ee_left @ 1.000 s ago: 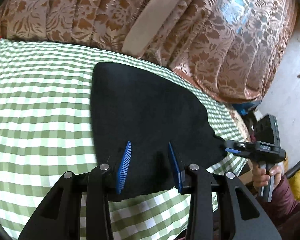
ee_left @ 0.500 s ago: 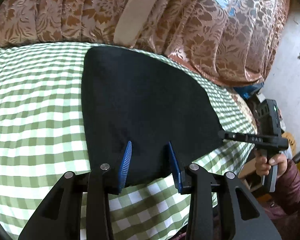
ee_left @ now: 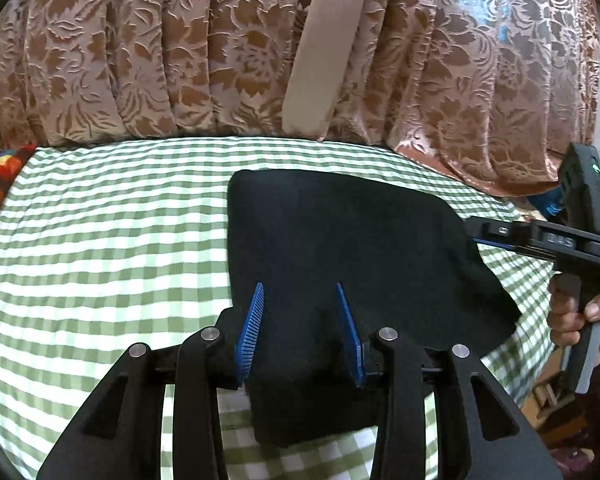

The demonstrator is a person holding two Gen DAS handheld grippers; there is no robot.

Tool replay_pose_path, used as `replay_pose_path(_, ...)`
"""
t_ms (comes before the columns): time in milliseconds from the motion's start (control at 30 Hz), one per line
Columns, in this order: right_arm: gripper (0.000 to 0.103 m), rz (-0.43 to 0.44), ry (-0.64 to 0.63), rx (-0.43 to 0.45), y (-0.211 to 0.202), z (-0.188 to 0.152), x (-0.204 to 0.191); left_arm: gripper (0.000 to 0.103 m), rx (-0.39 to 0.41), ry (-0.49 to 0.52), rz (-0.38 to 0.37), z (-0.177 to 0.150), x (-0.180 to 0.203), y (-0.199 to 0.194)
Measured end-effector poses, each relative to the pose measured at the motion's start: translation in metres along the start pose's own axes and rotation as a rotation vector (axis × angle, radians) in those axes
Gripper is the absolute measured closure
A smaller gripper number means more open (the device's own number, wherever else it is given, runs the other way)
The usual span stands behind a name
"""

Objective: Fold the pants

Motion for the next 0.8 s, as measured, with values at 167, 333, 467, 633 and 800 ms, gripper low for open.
replay_pose_path(167,0.050,-0.037,0.035,-0.002,0.022,0.008,0.016,0.067,-0.008,0.018,0.041,0.006,0.001,0.010)
replay_pose_path(333,0.060,-0.069,0.039,-0.005,0.046,0.007,0.034,0.067,-0.034,0.036,0.064,0.005,0.004,0.025)
replay_pose_path(467,0.064,-0.051,0.064,0.022,0.051,0.006,0.044,0.063,-0.067,0.028,0.080,-0.004,0.003,0.040)
replay_pose_path(633,0.063,-0.042,0.059,0.041,0.043,0.004,0.040,0.056,-0.059,0.019,0.098,-0.007,0.003,0.041)
replay_pose_path(800,0.053,-0.036,0.045,0.048,0.026,0.002,0.028,0.047,-0.055,-0.008,0.103,-0.008,-0.002,0.037)
Point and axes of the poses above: each gripper's, at about its wrist camera, not at the fingertips, and y roughly the way its jaws point, x to its right, z to its top, the point moved 1 cm from there along y, roughly the way its jaws point, and after that the axes turned 1 degree about -x, right-handed, at the moved point
